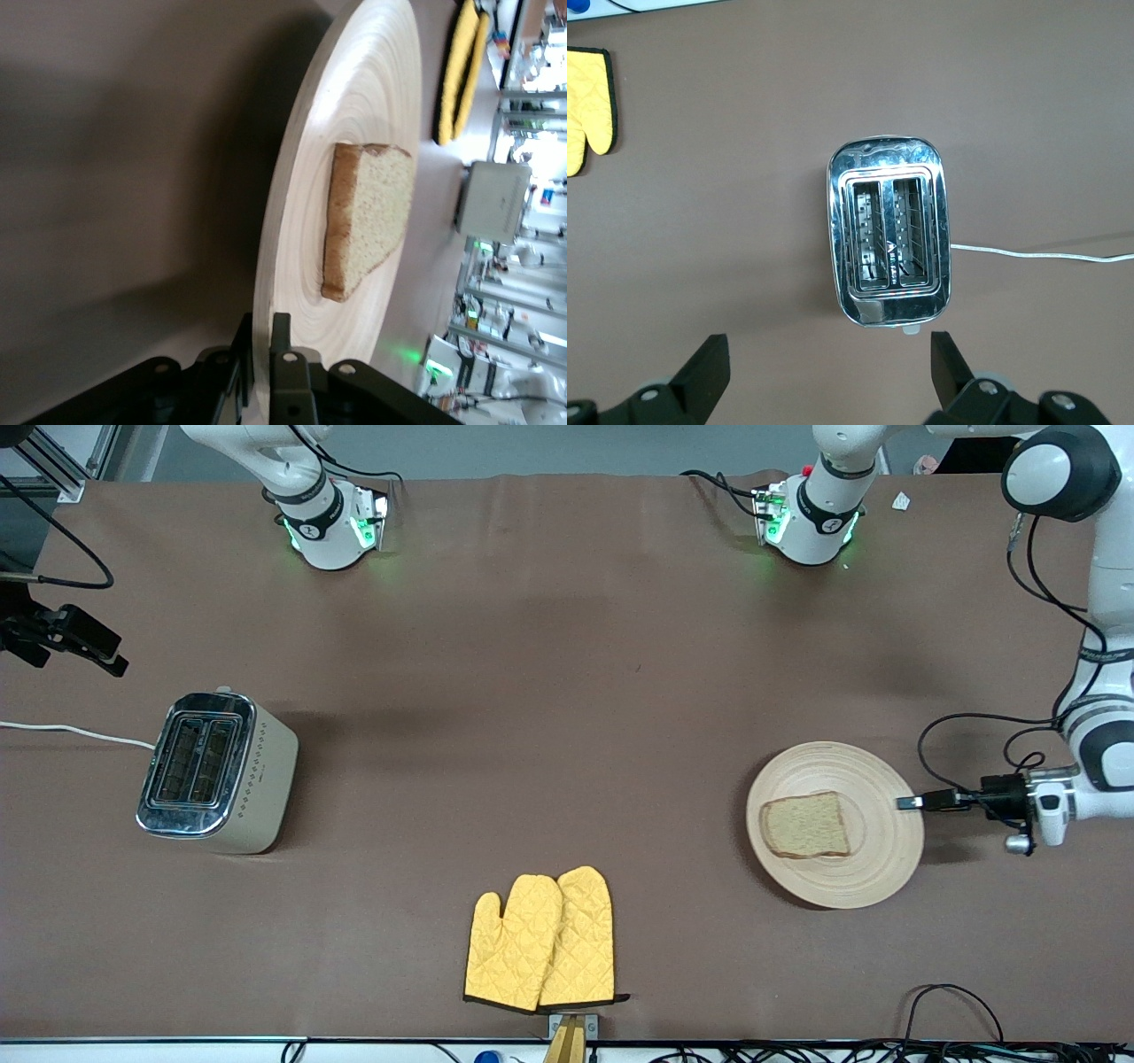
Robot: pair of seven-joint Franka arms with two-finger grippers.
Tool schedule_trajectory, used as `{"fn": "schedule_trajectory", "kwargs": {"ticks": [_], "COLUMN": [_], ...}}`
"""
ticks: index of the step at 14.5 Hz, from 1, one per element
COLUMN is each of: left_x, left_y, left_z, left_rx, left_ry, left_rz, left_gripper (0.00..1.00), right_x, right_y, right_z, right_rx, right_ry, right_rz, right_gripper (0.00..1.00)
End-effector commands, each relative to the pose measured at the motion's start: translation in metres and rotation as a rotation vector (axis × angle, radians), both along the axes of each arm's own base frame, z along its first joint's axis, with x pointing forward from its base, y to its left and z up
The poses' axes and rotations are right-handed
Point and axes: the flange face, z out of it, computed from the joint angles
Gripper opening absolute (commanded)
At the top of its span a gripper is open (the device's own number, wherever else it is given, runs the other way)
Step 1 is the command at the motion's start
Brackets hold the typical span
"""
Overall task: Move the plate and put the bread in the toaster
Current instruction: 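Push the wooden plate with the left gripper toward the toaster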
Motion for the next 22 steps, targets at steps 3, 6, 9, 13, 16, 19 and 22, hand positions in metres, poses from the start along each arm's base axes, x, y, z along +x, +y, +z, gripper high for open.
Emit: {"fn": "schedule_trajectory", "kwargs": {"ticks": [3, 6, 9, 13, 16, 19, 22], "left_x": [0.027, 0.036, 0.026, -0.001, -0.033, -0.072, -0.092], "left_y": [-0.135, -0.211, -0.297, -0.424, -0.52, -0.593, -0.631], "left_z": [0.038, 0.057, 0.047, 0.036, 0.033, 0.028, -0.004], "left_rx": [-0.11, -0.129, -0.123, -0.123, -0.136, -0.14, -0.121], "left_ry": [0.045, 0.068, 0.064, 0.043, 0.029, 0.042, 0.048], "left_rz": [-0.113, -0.133, -0.163, -0.142, -0.103, -0.073, -0.052], "left_gripper": [0.0, 0.0, 0.0, 0.0, 0.0, 0.0, 0.0], "right_x": [-0.001, -0.001, -0.001, 0.0, 0.0, 0.0, 0.0], "right_y": [0.003, 0.003, 0.003, 0.003, 0.003, 0.005, 0.005], "right_z": [-0.001, -0.001, 0.0, 0.0, -0.001, 0.0, 0.0], "right_rx": [0.001, 0.001, 0.001, 0.001, 0.001, 0.001, 0.001], "right_ry": [-0.007, -0.007, -0.012, -0.017, -0.014, -0.017, -0.017], "right_rz": [-0.012, -0.012, -0.012, -0.012, -0.012, -0.009, -0.009], "right_gripper": [1.0, 1.0, 1.0, 1.0, 1.0, 1.0, 1.0]}}
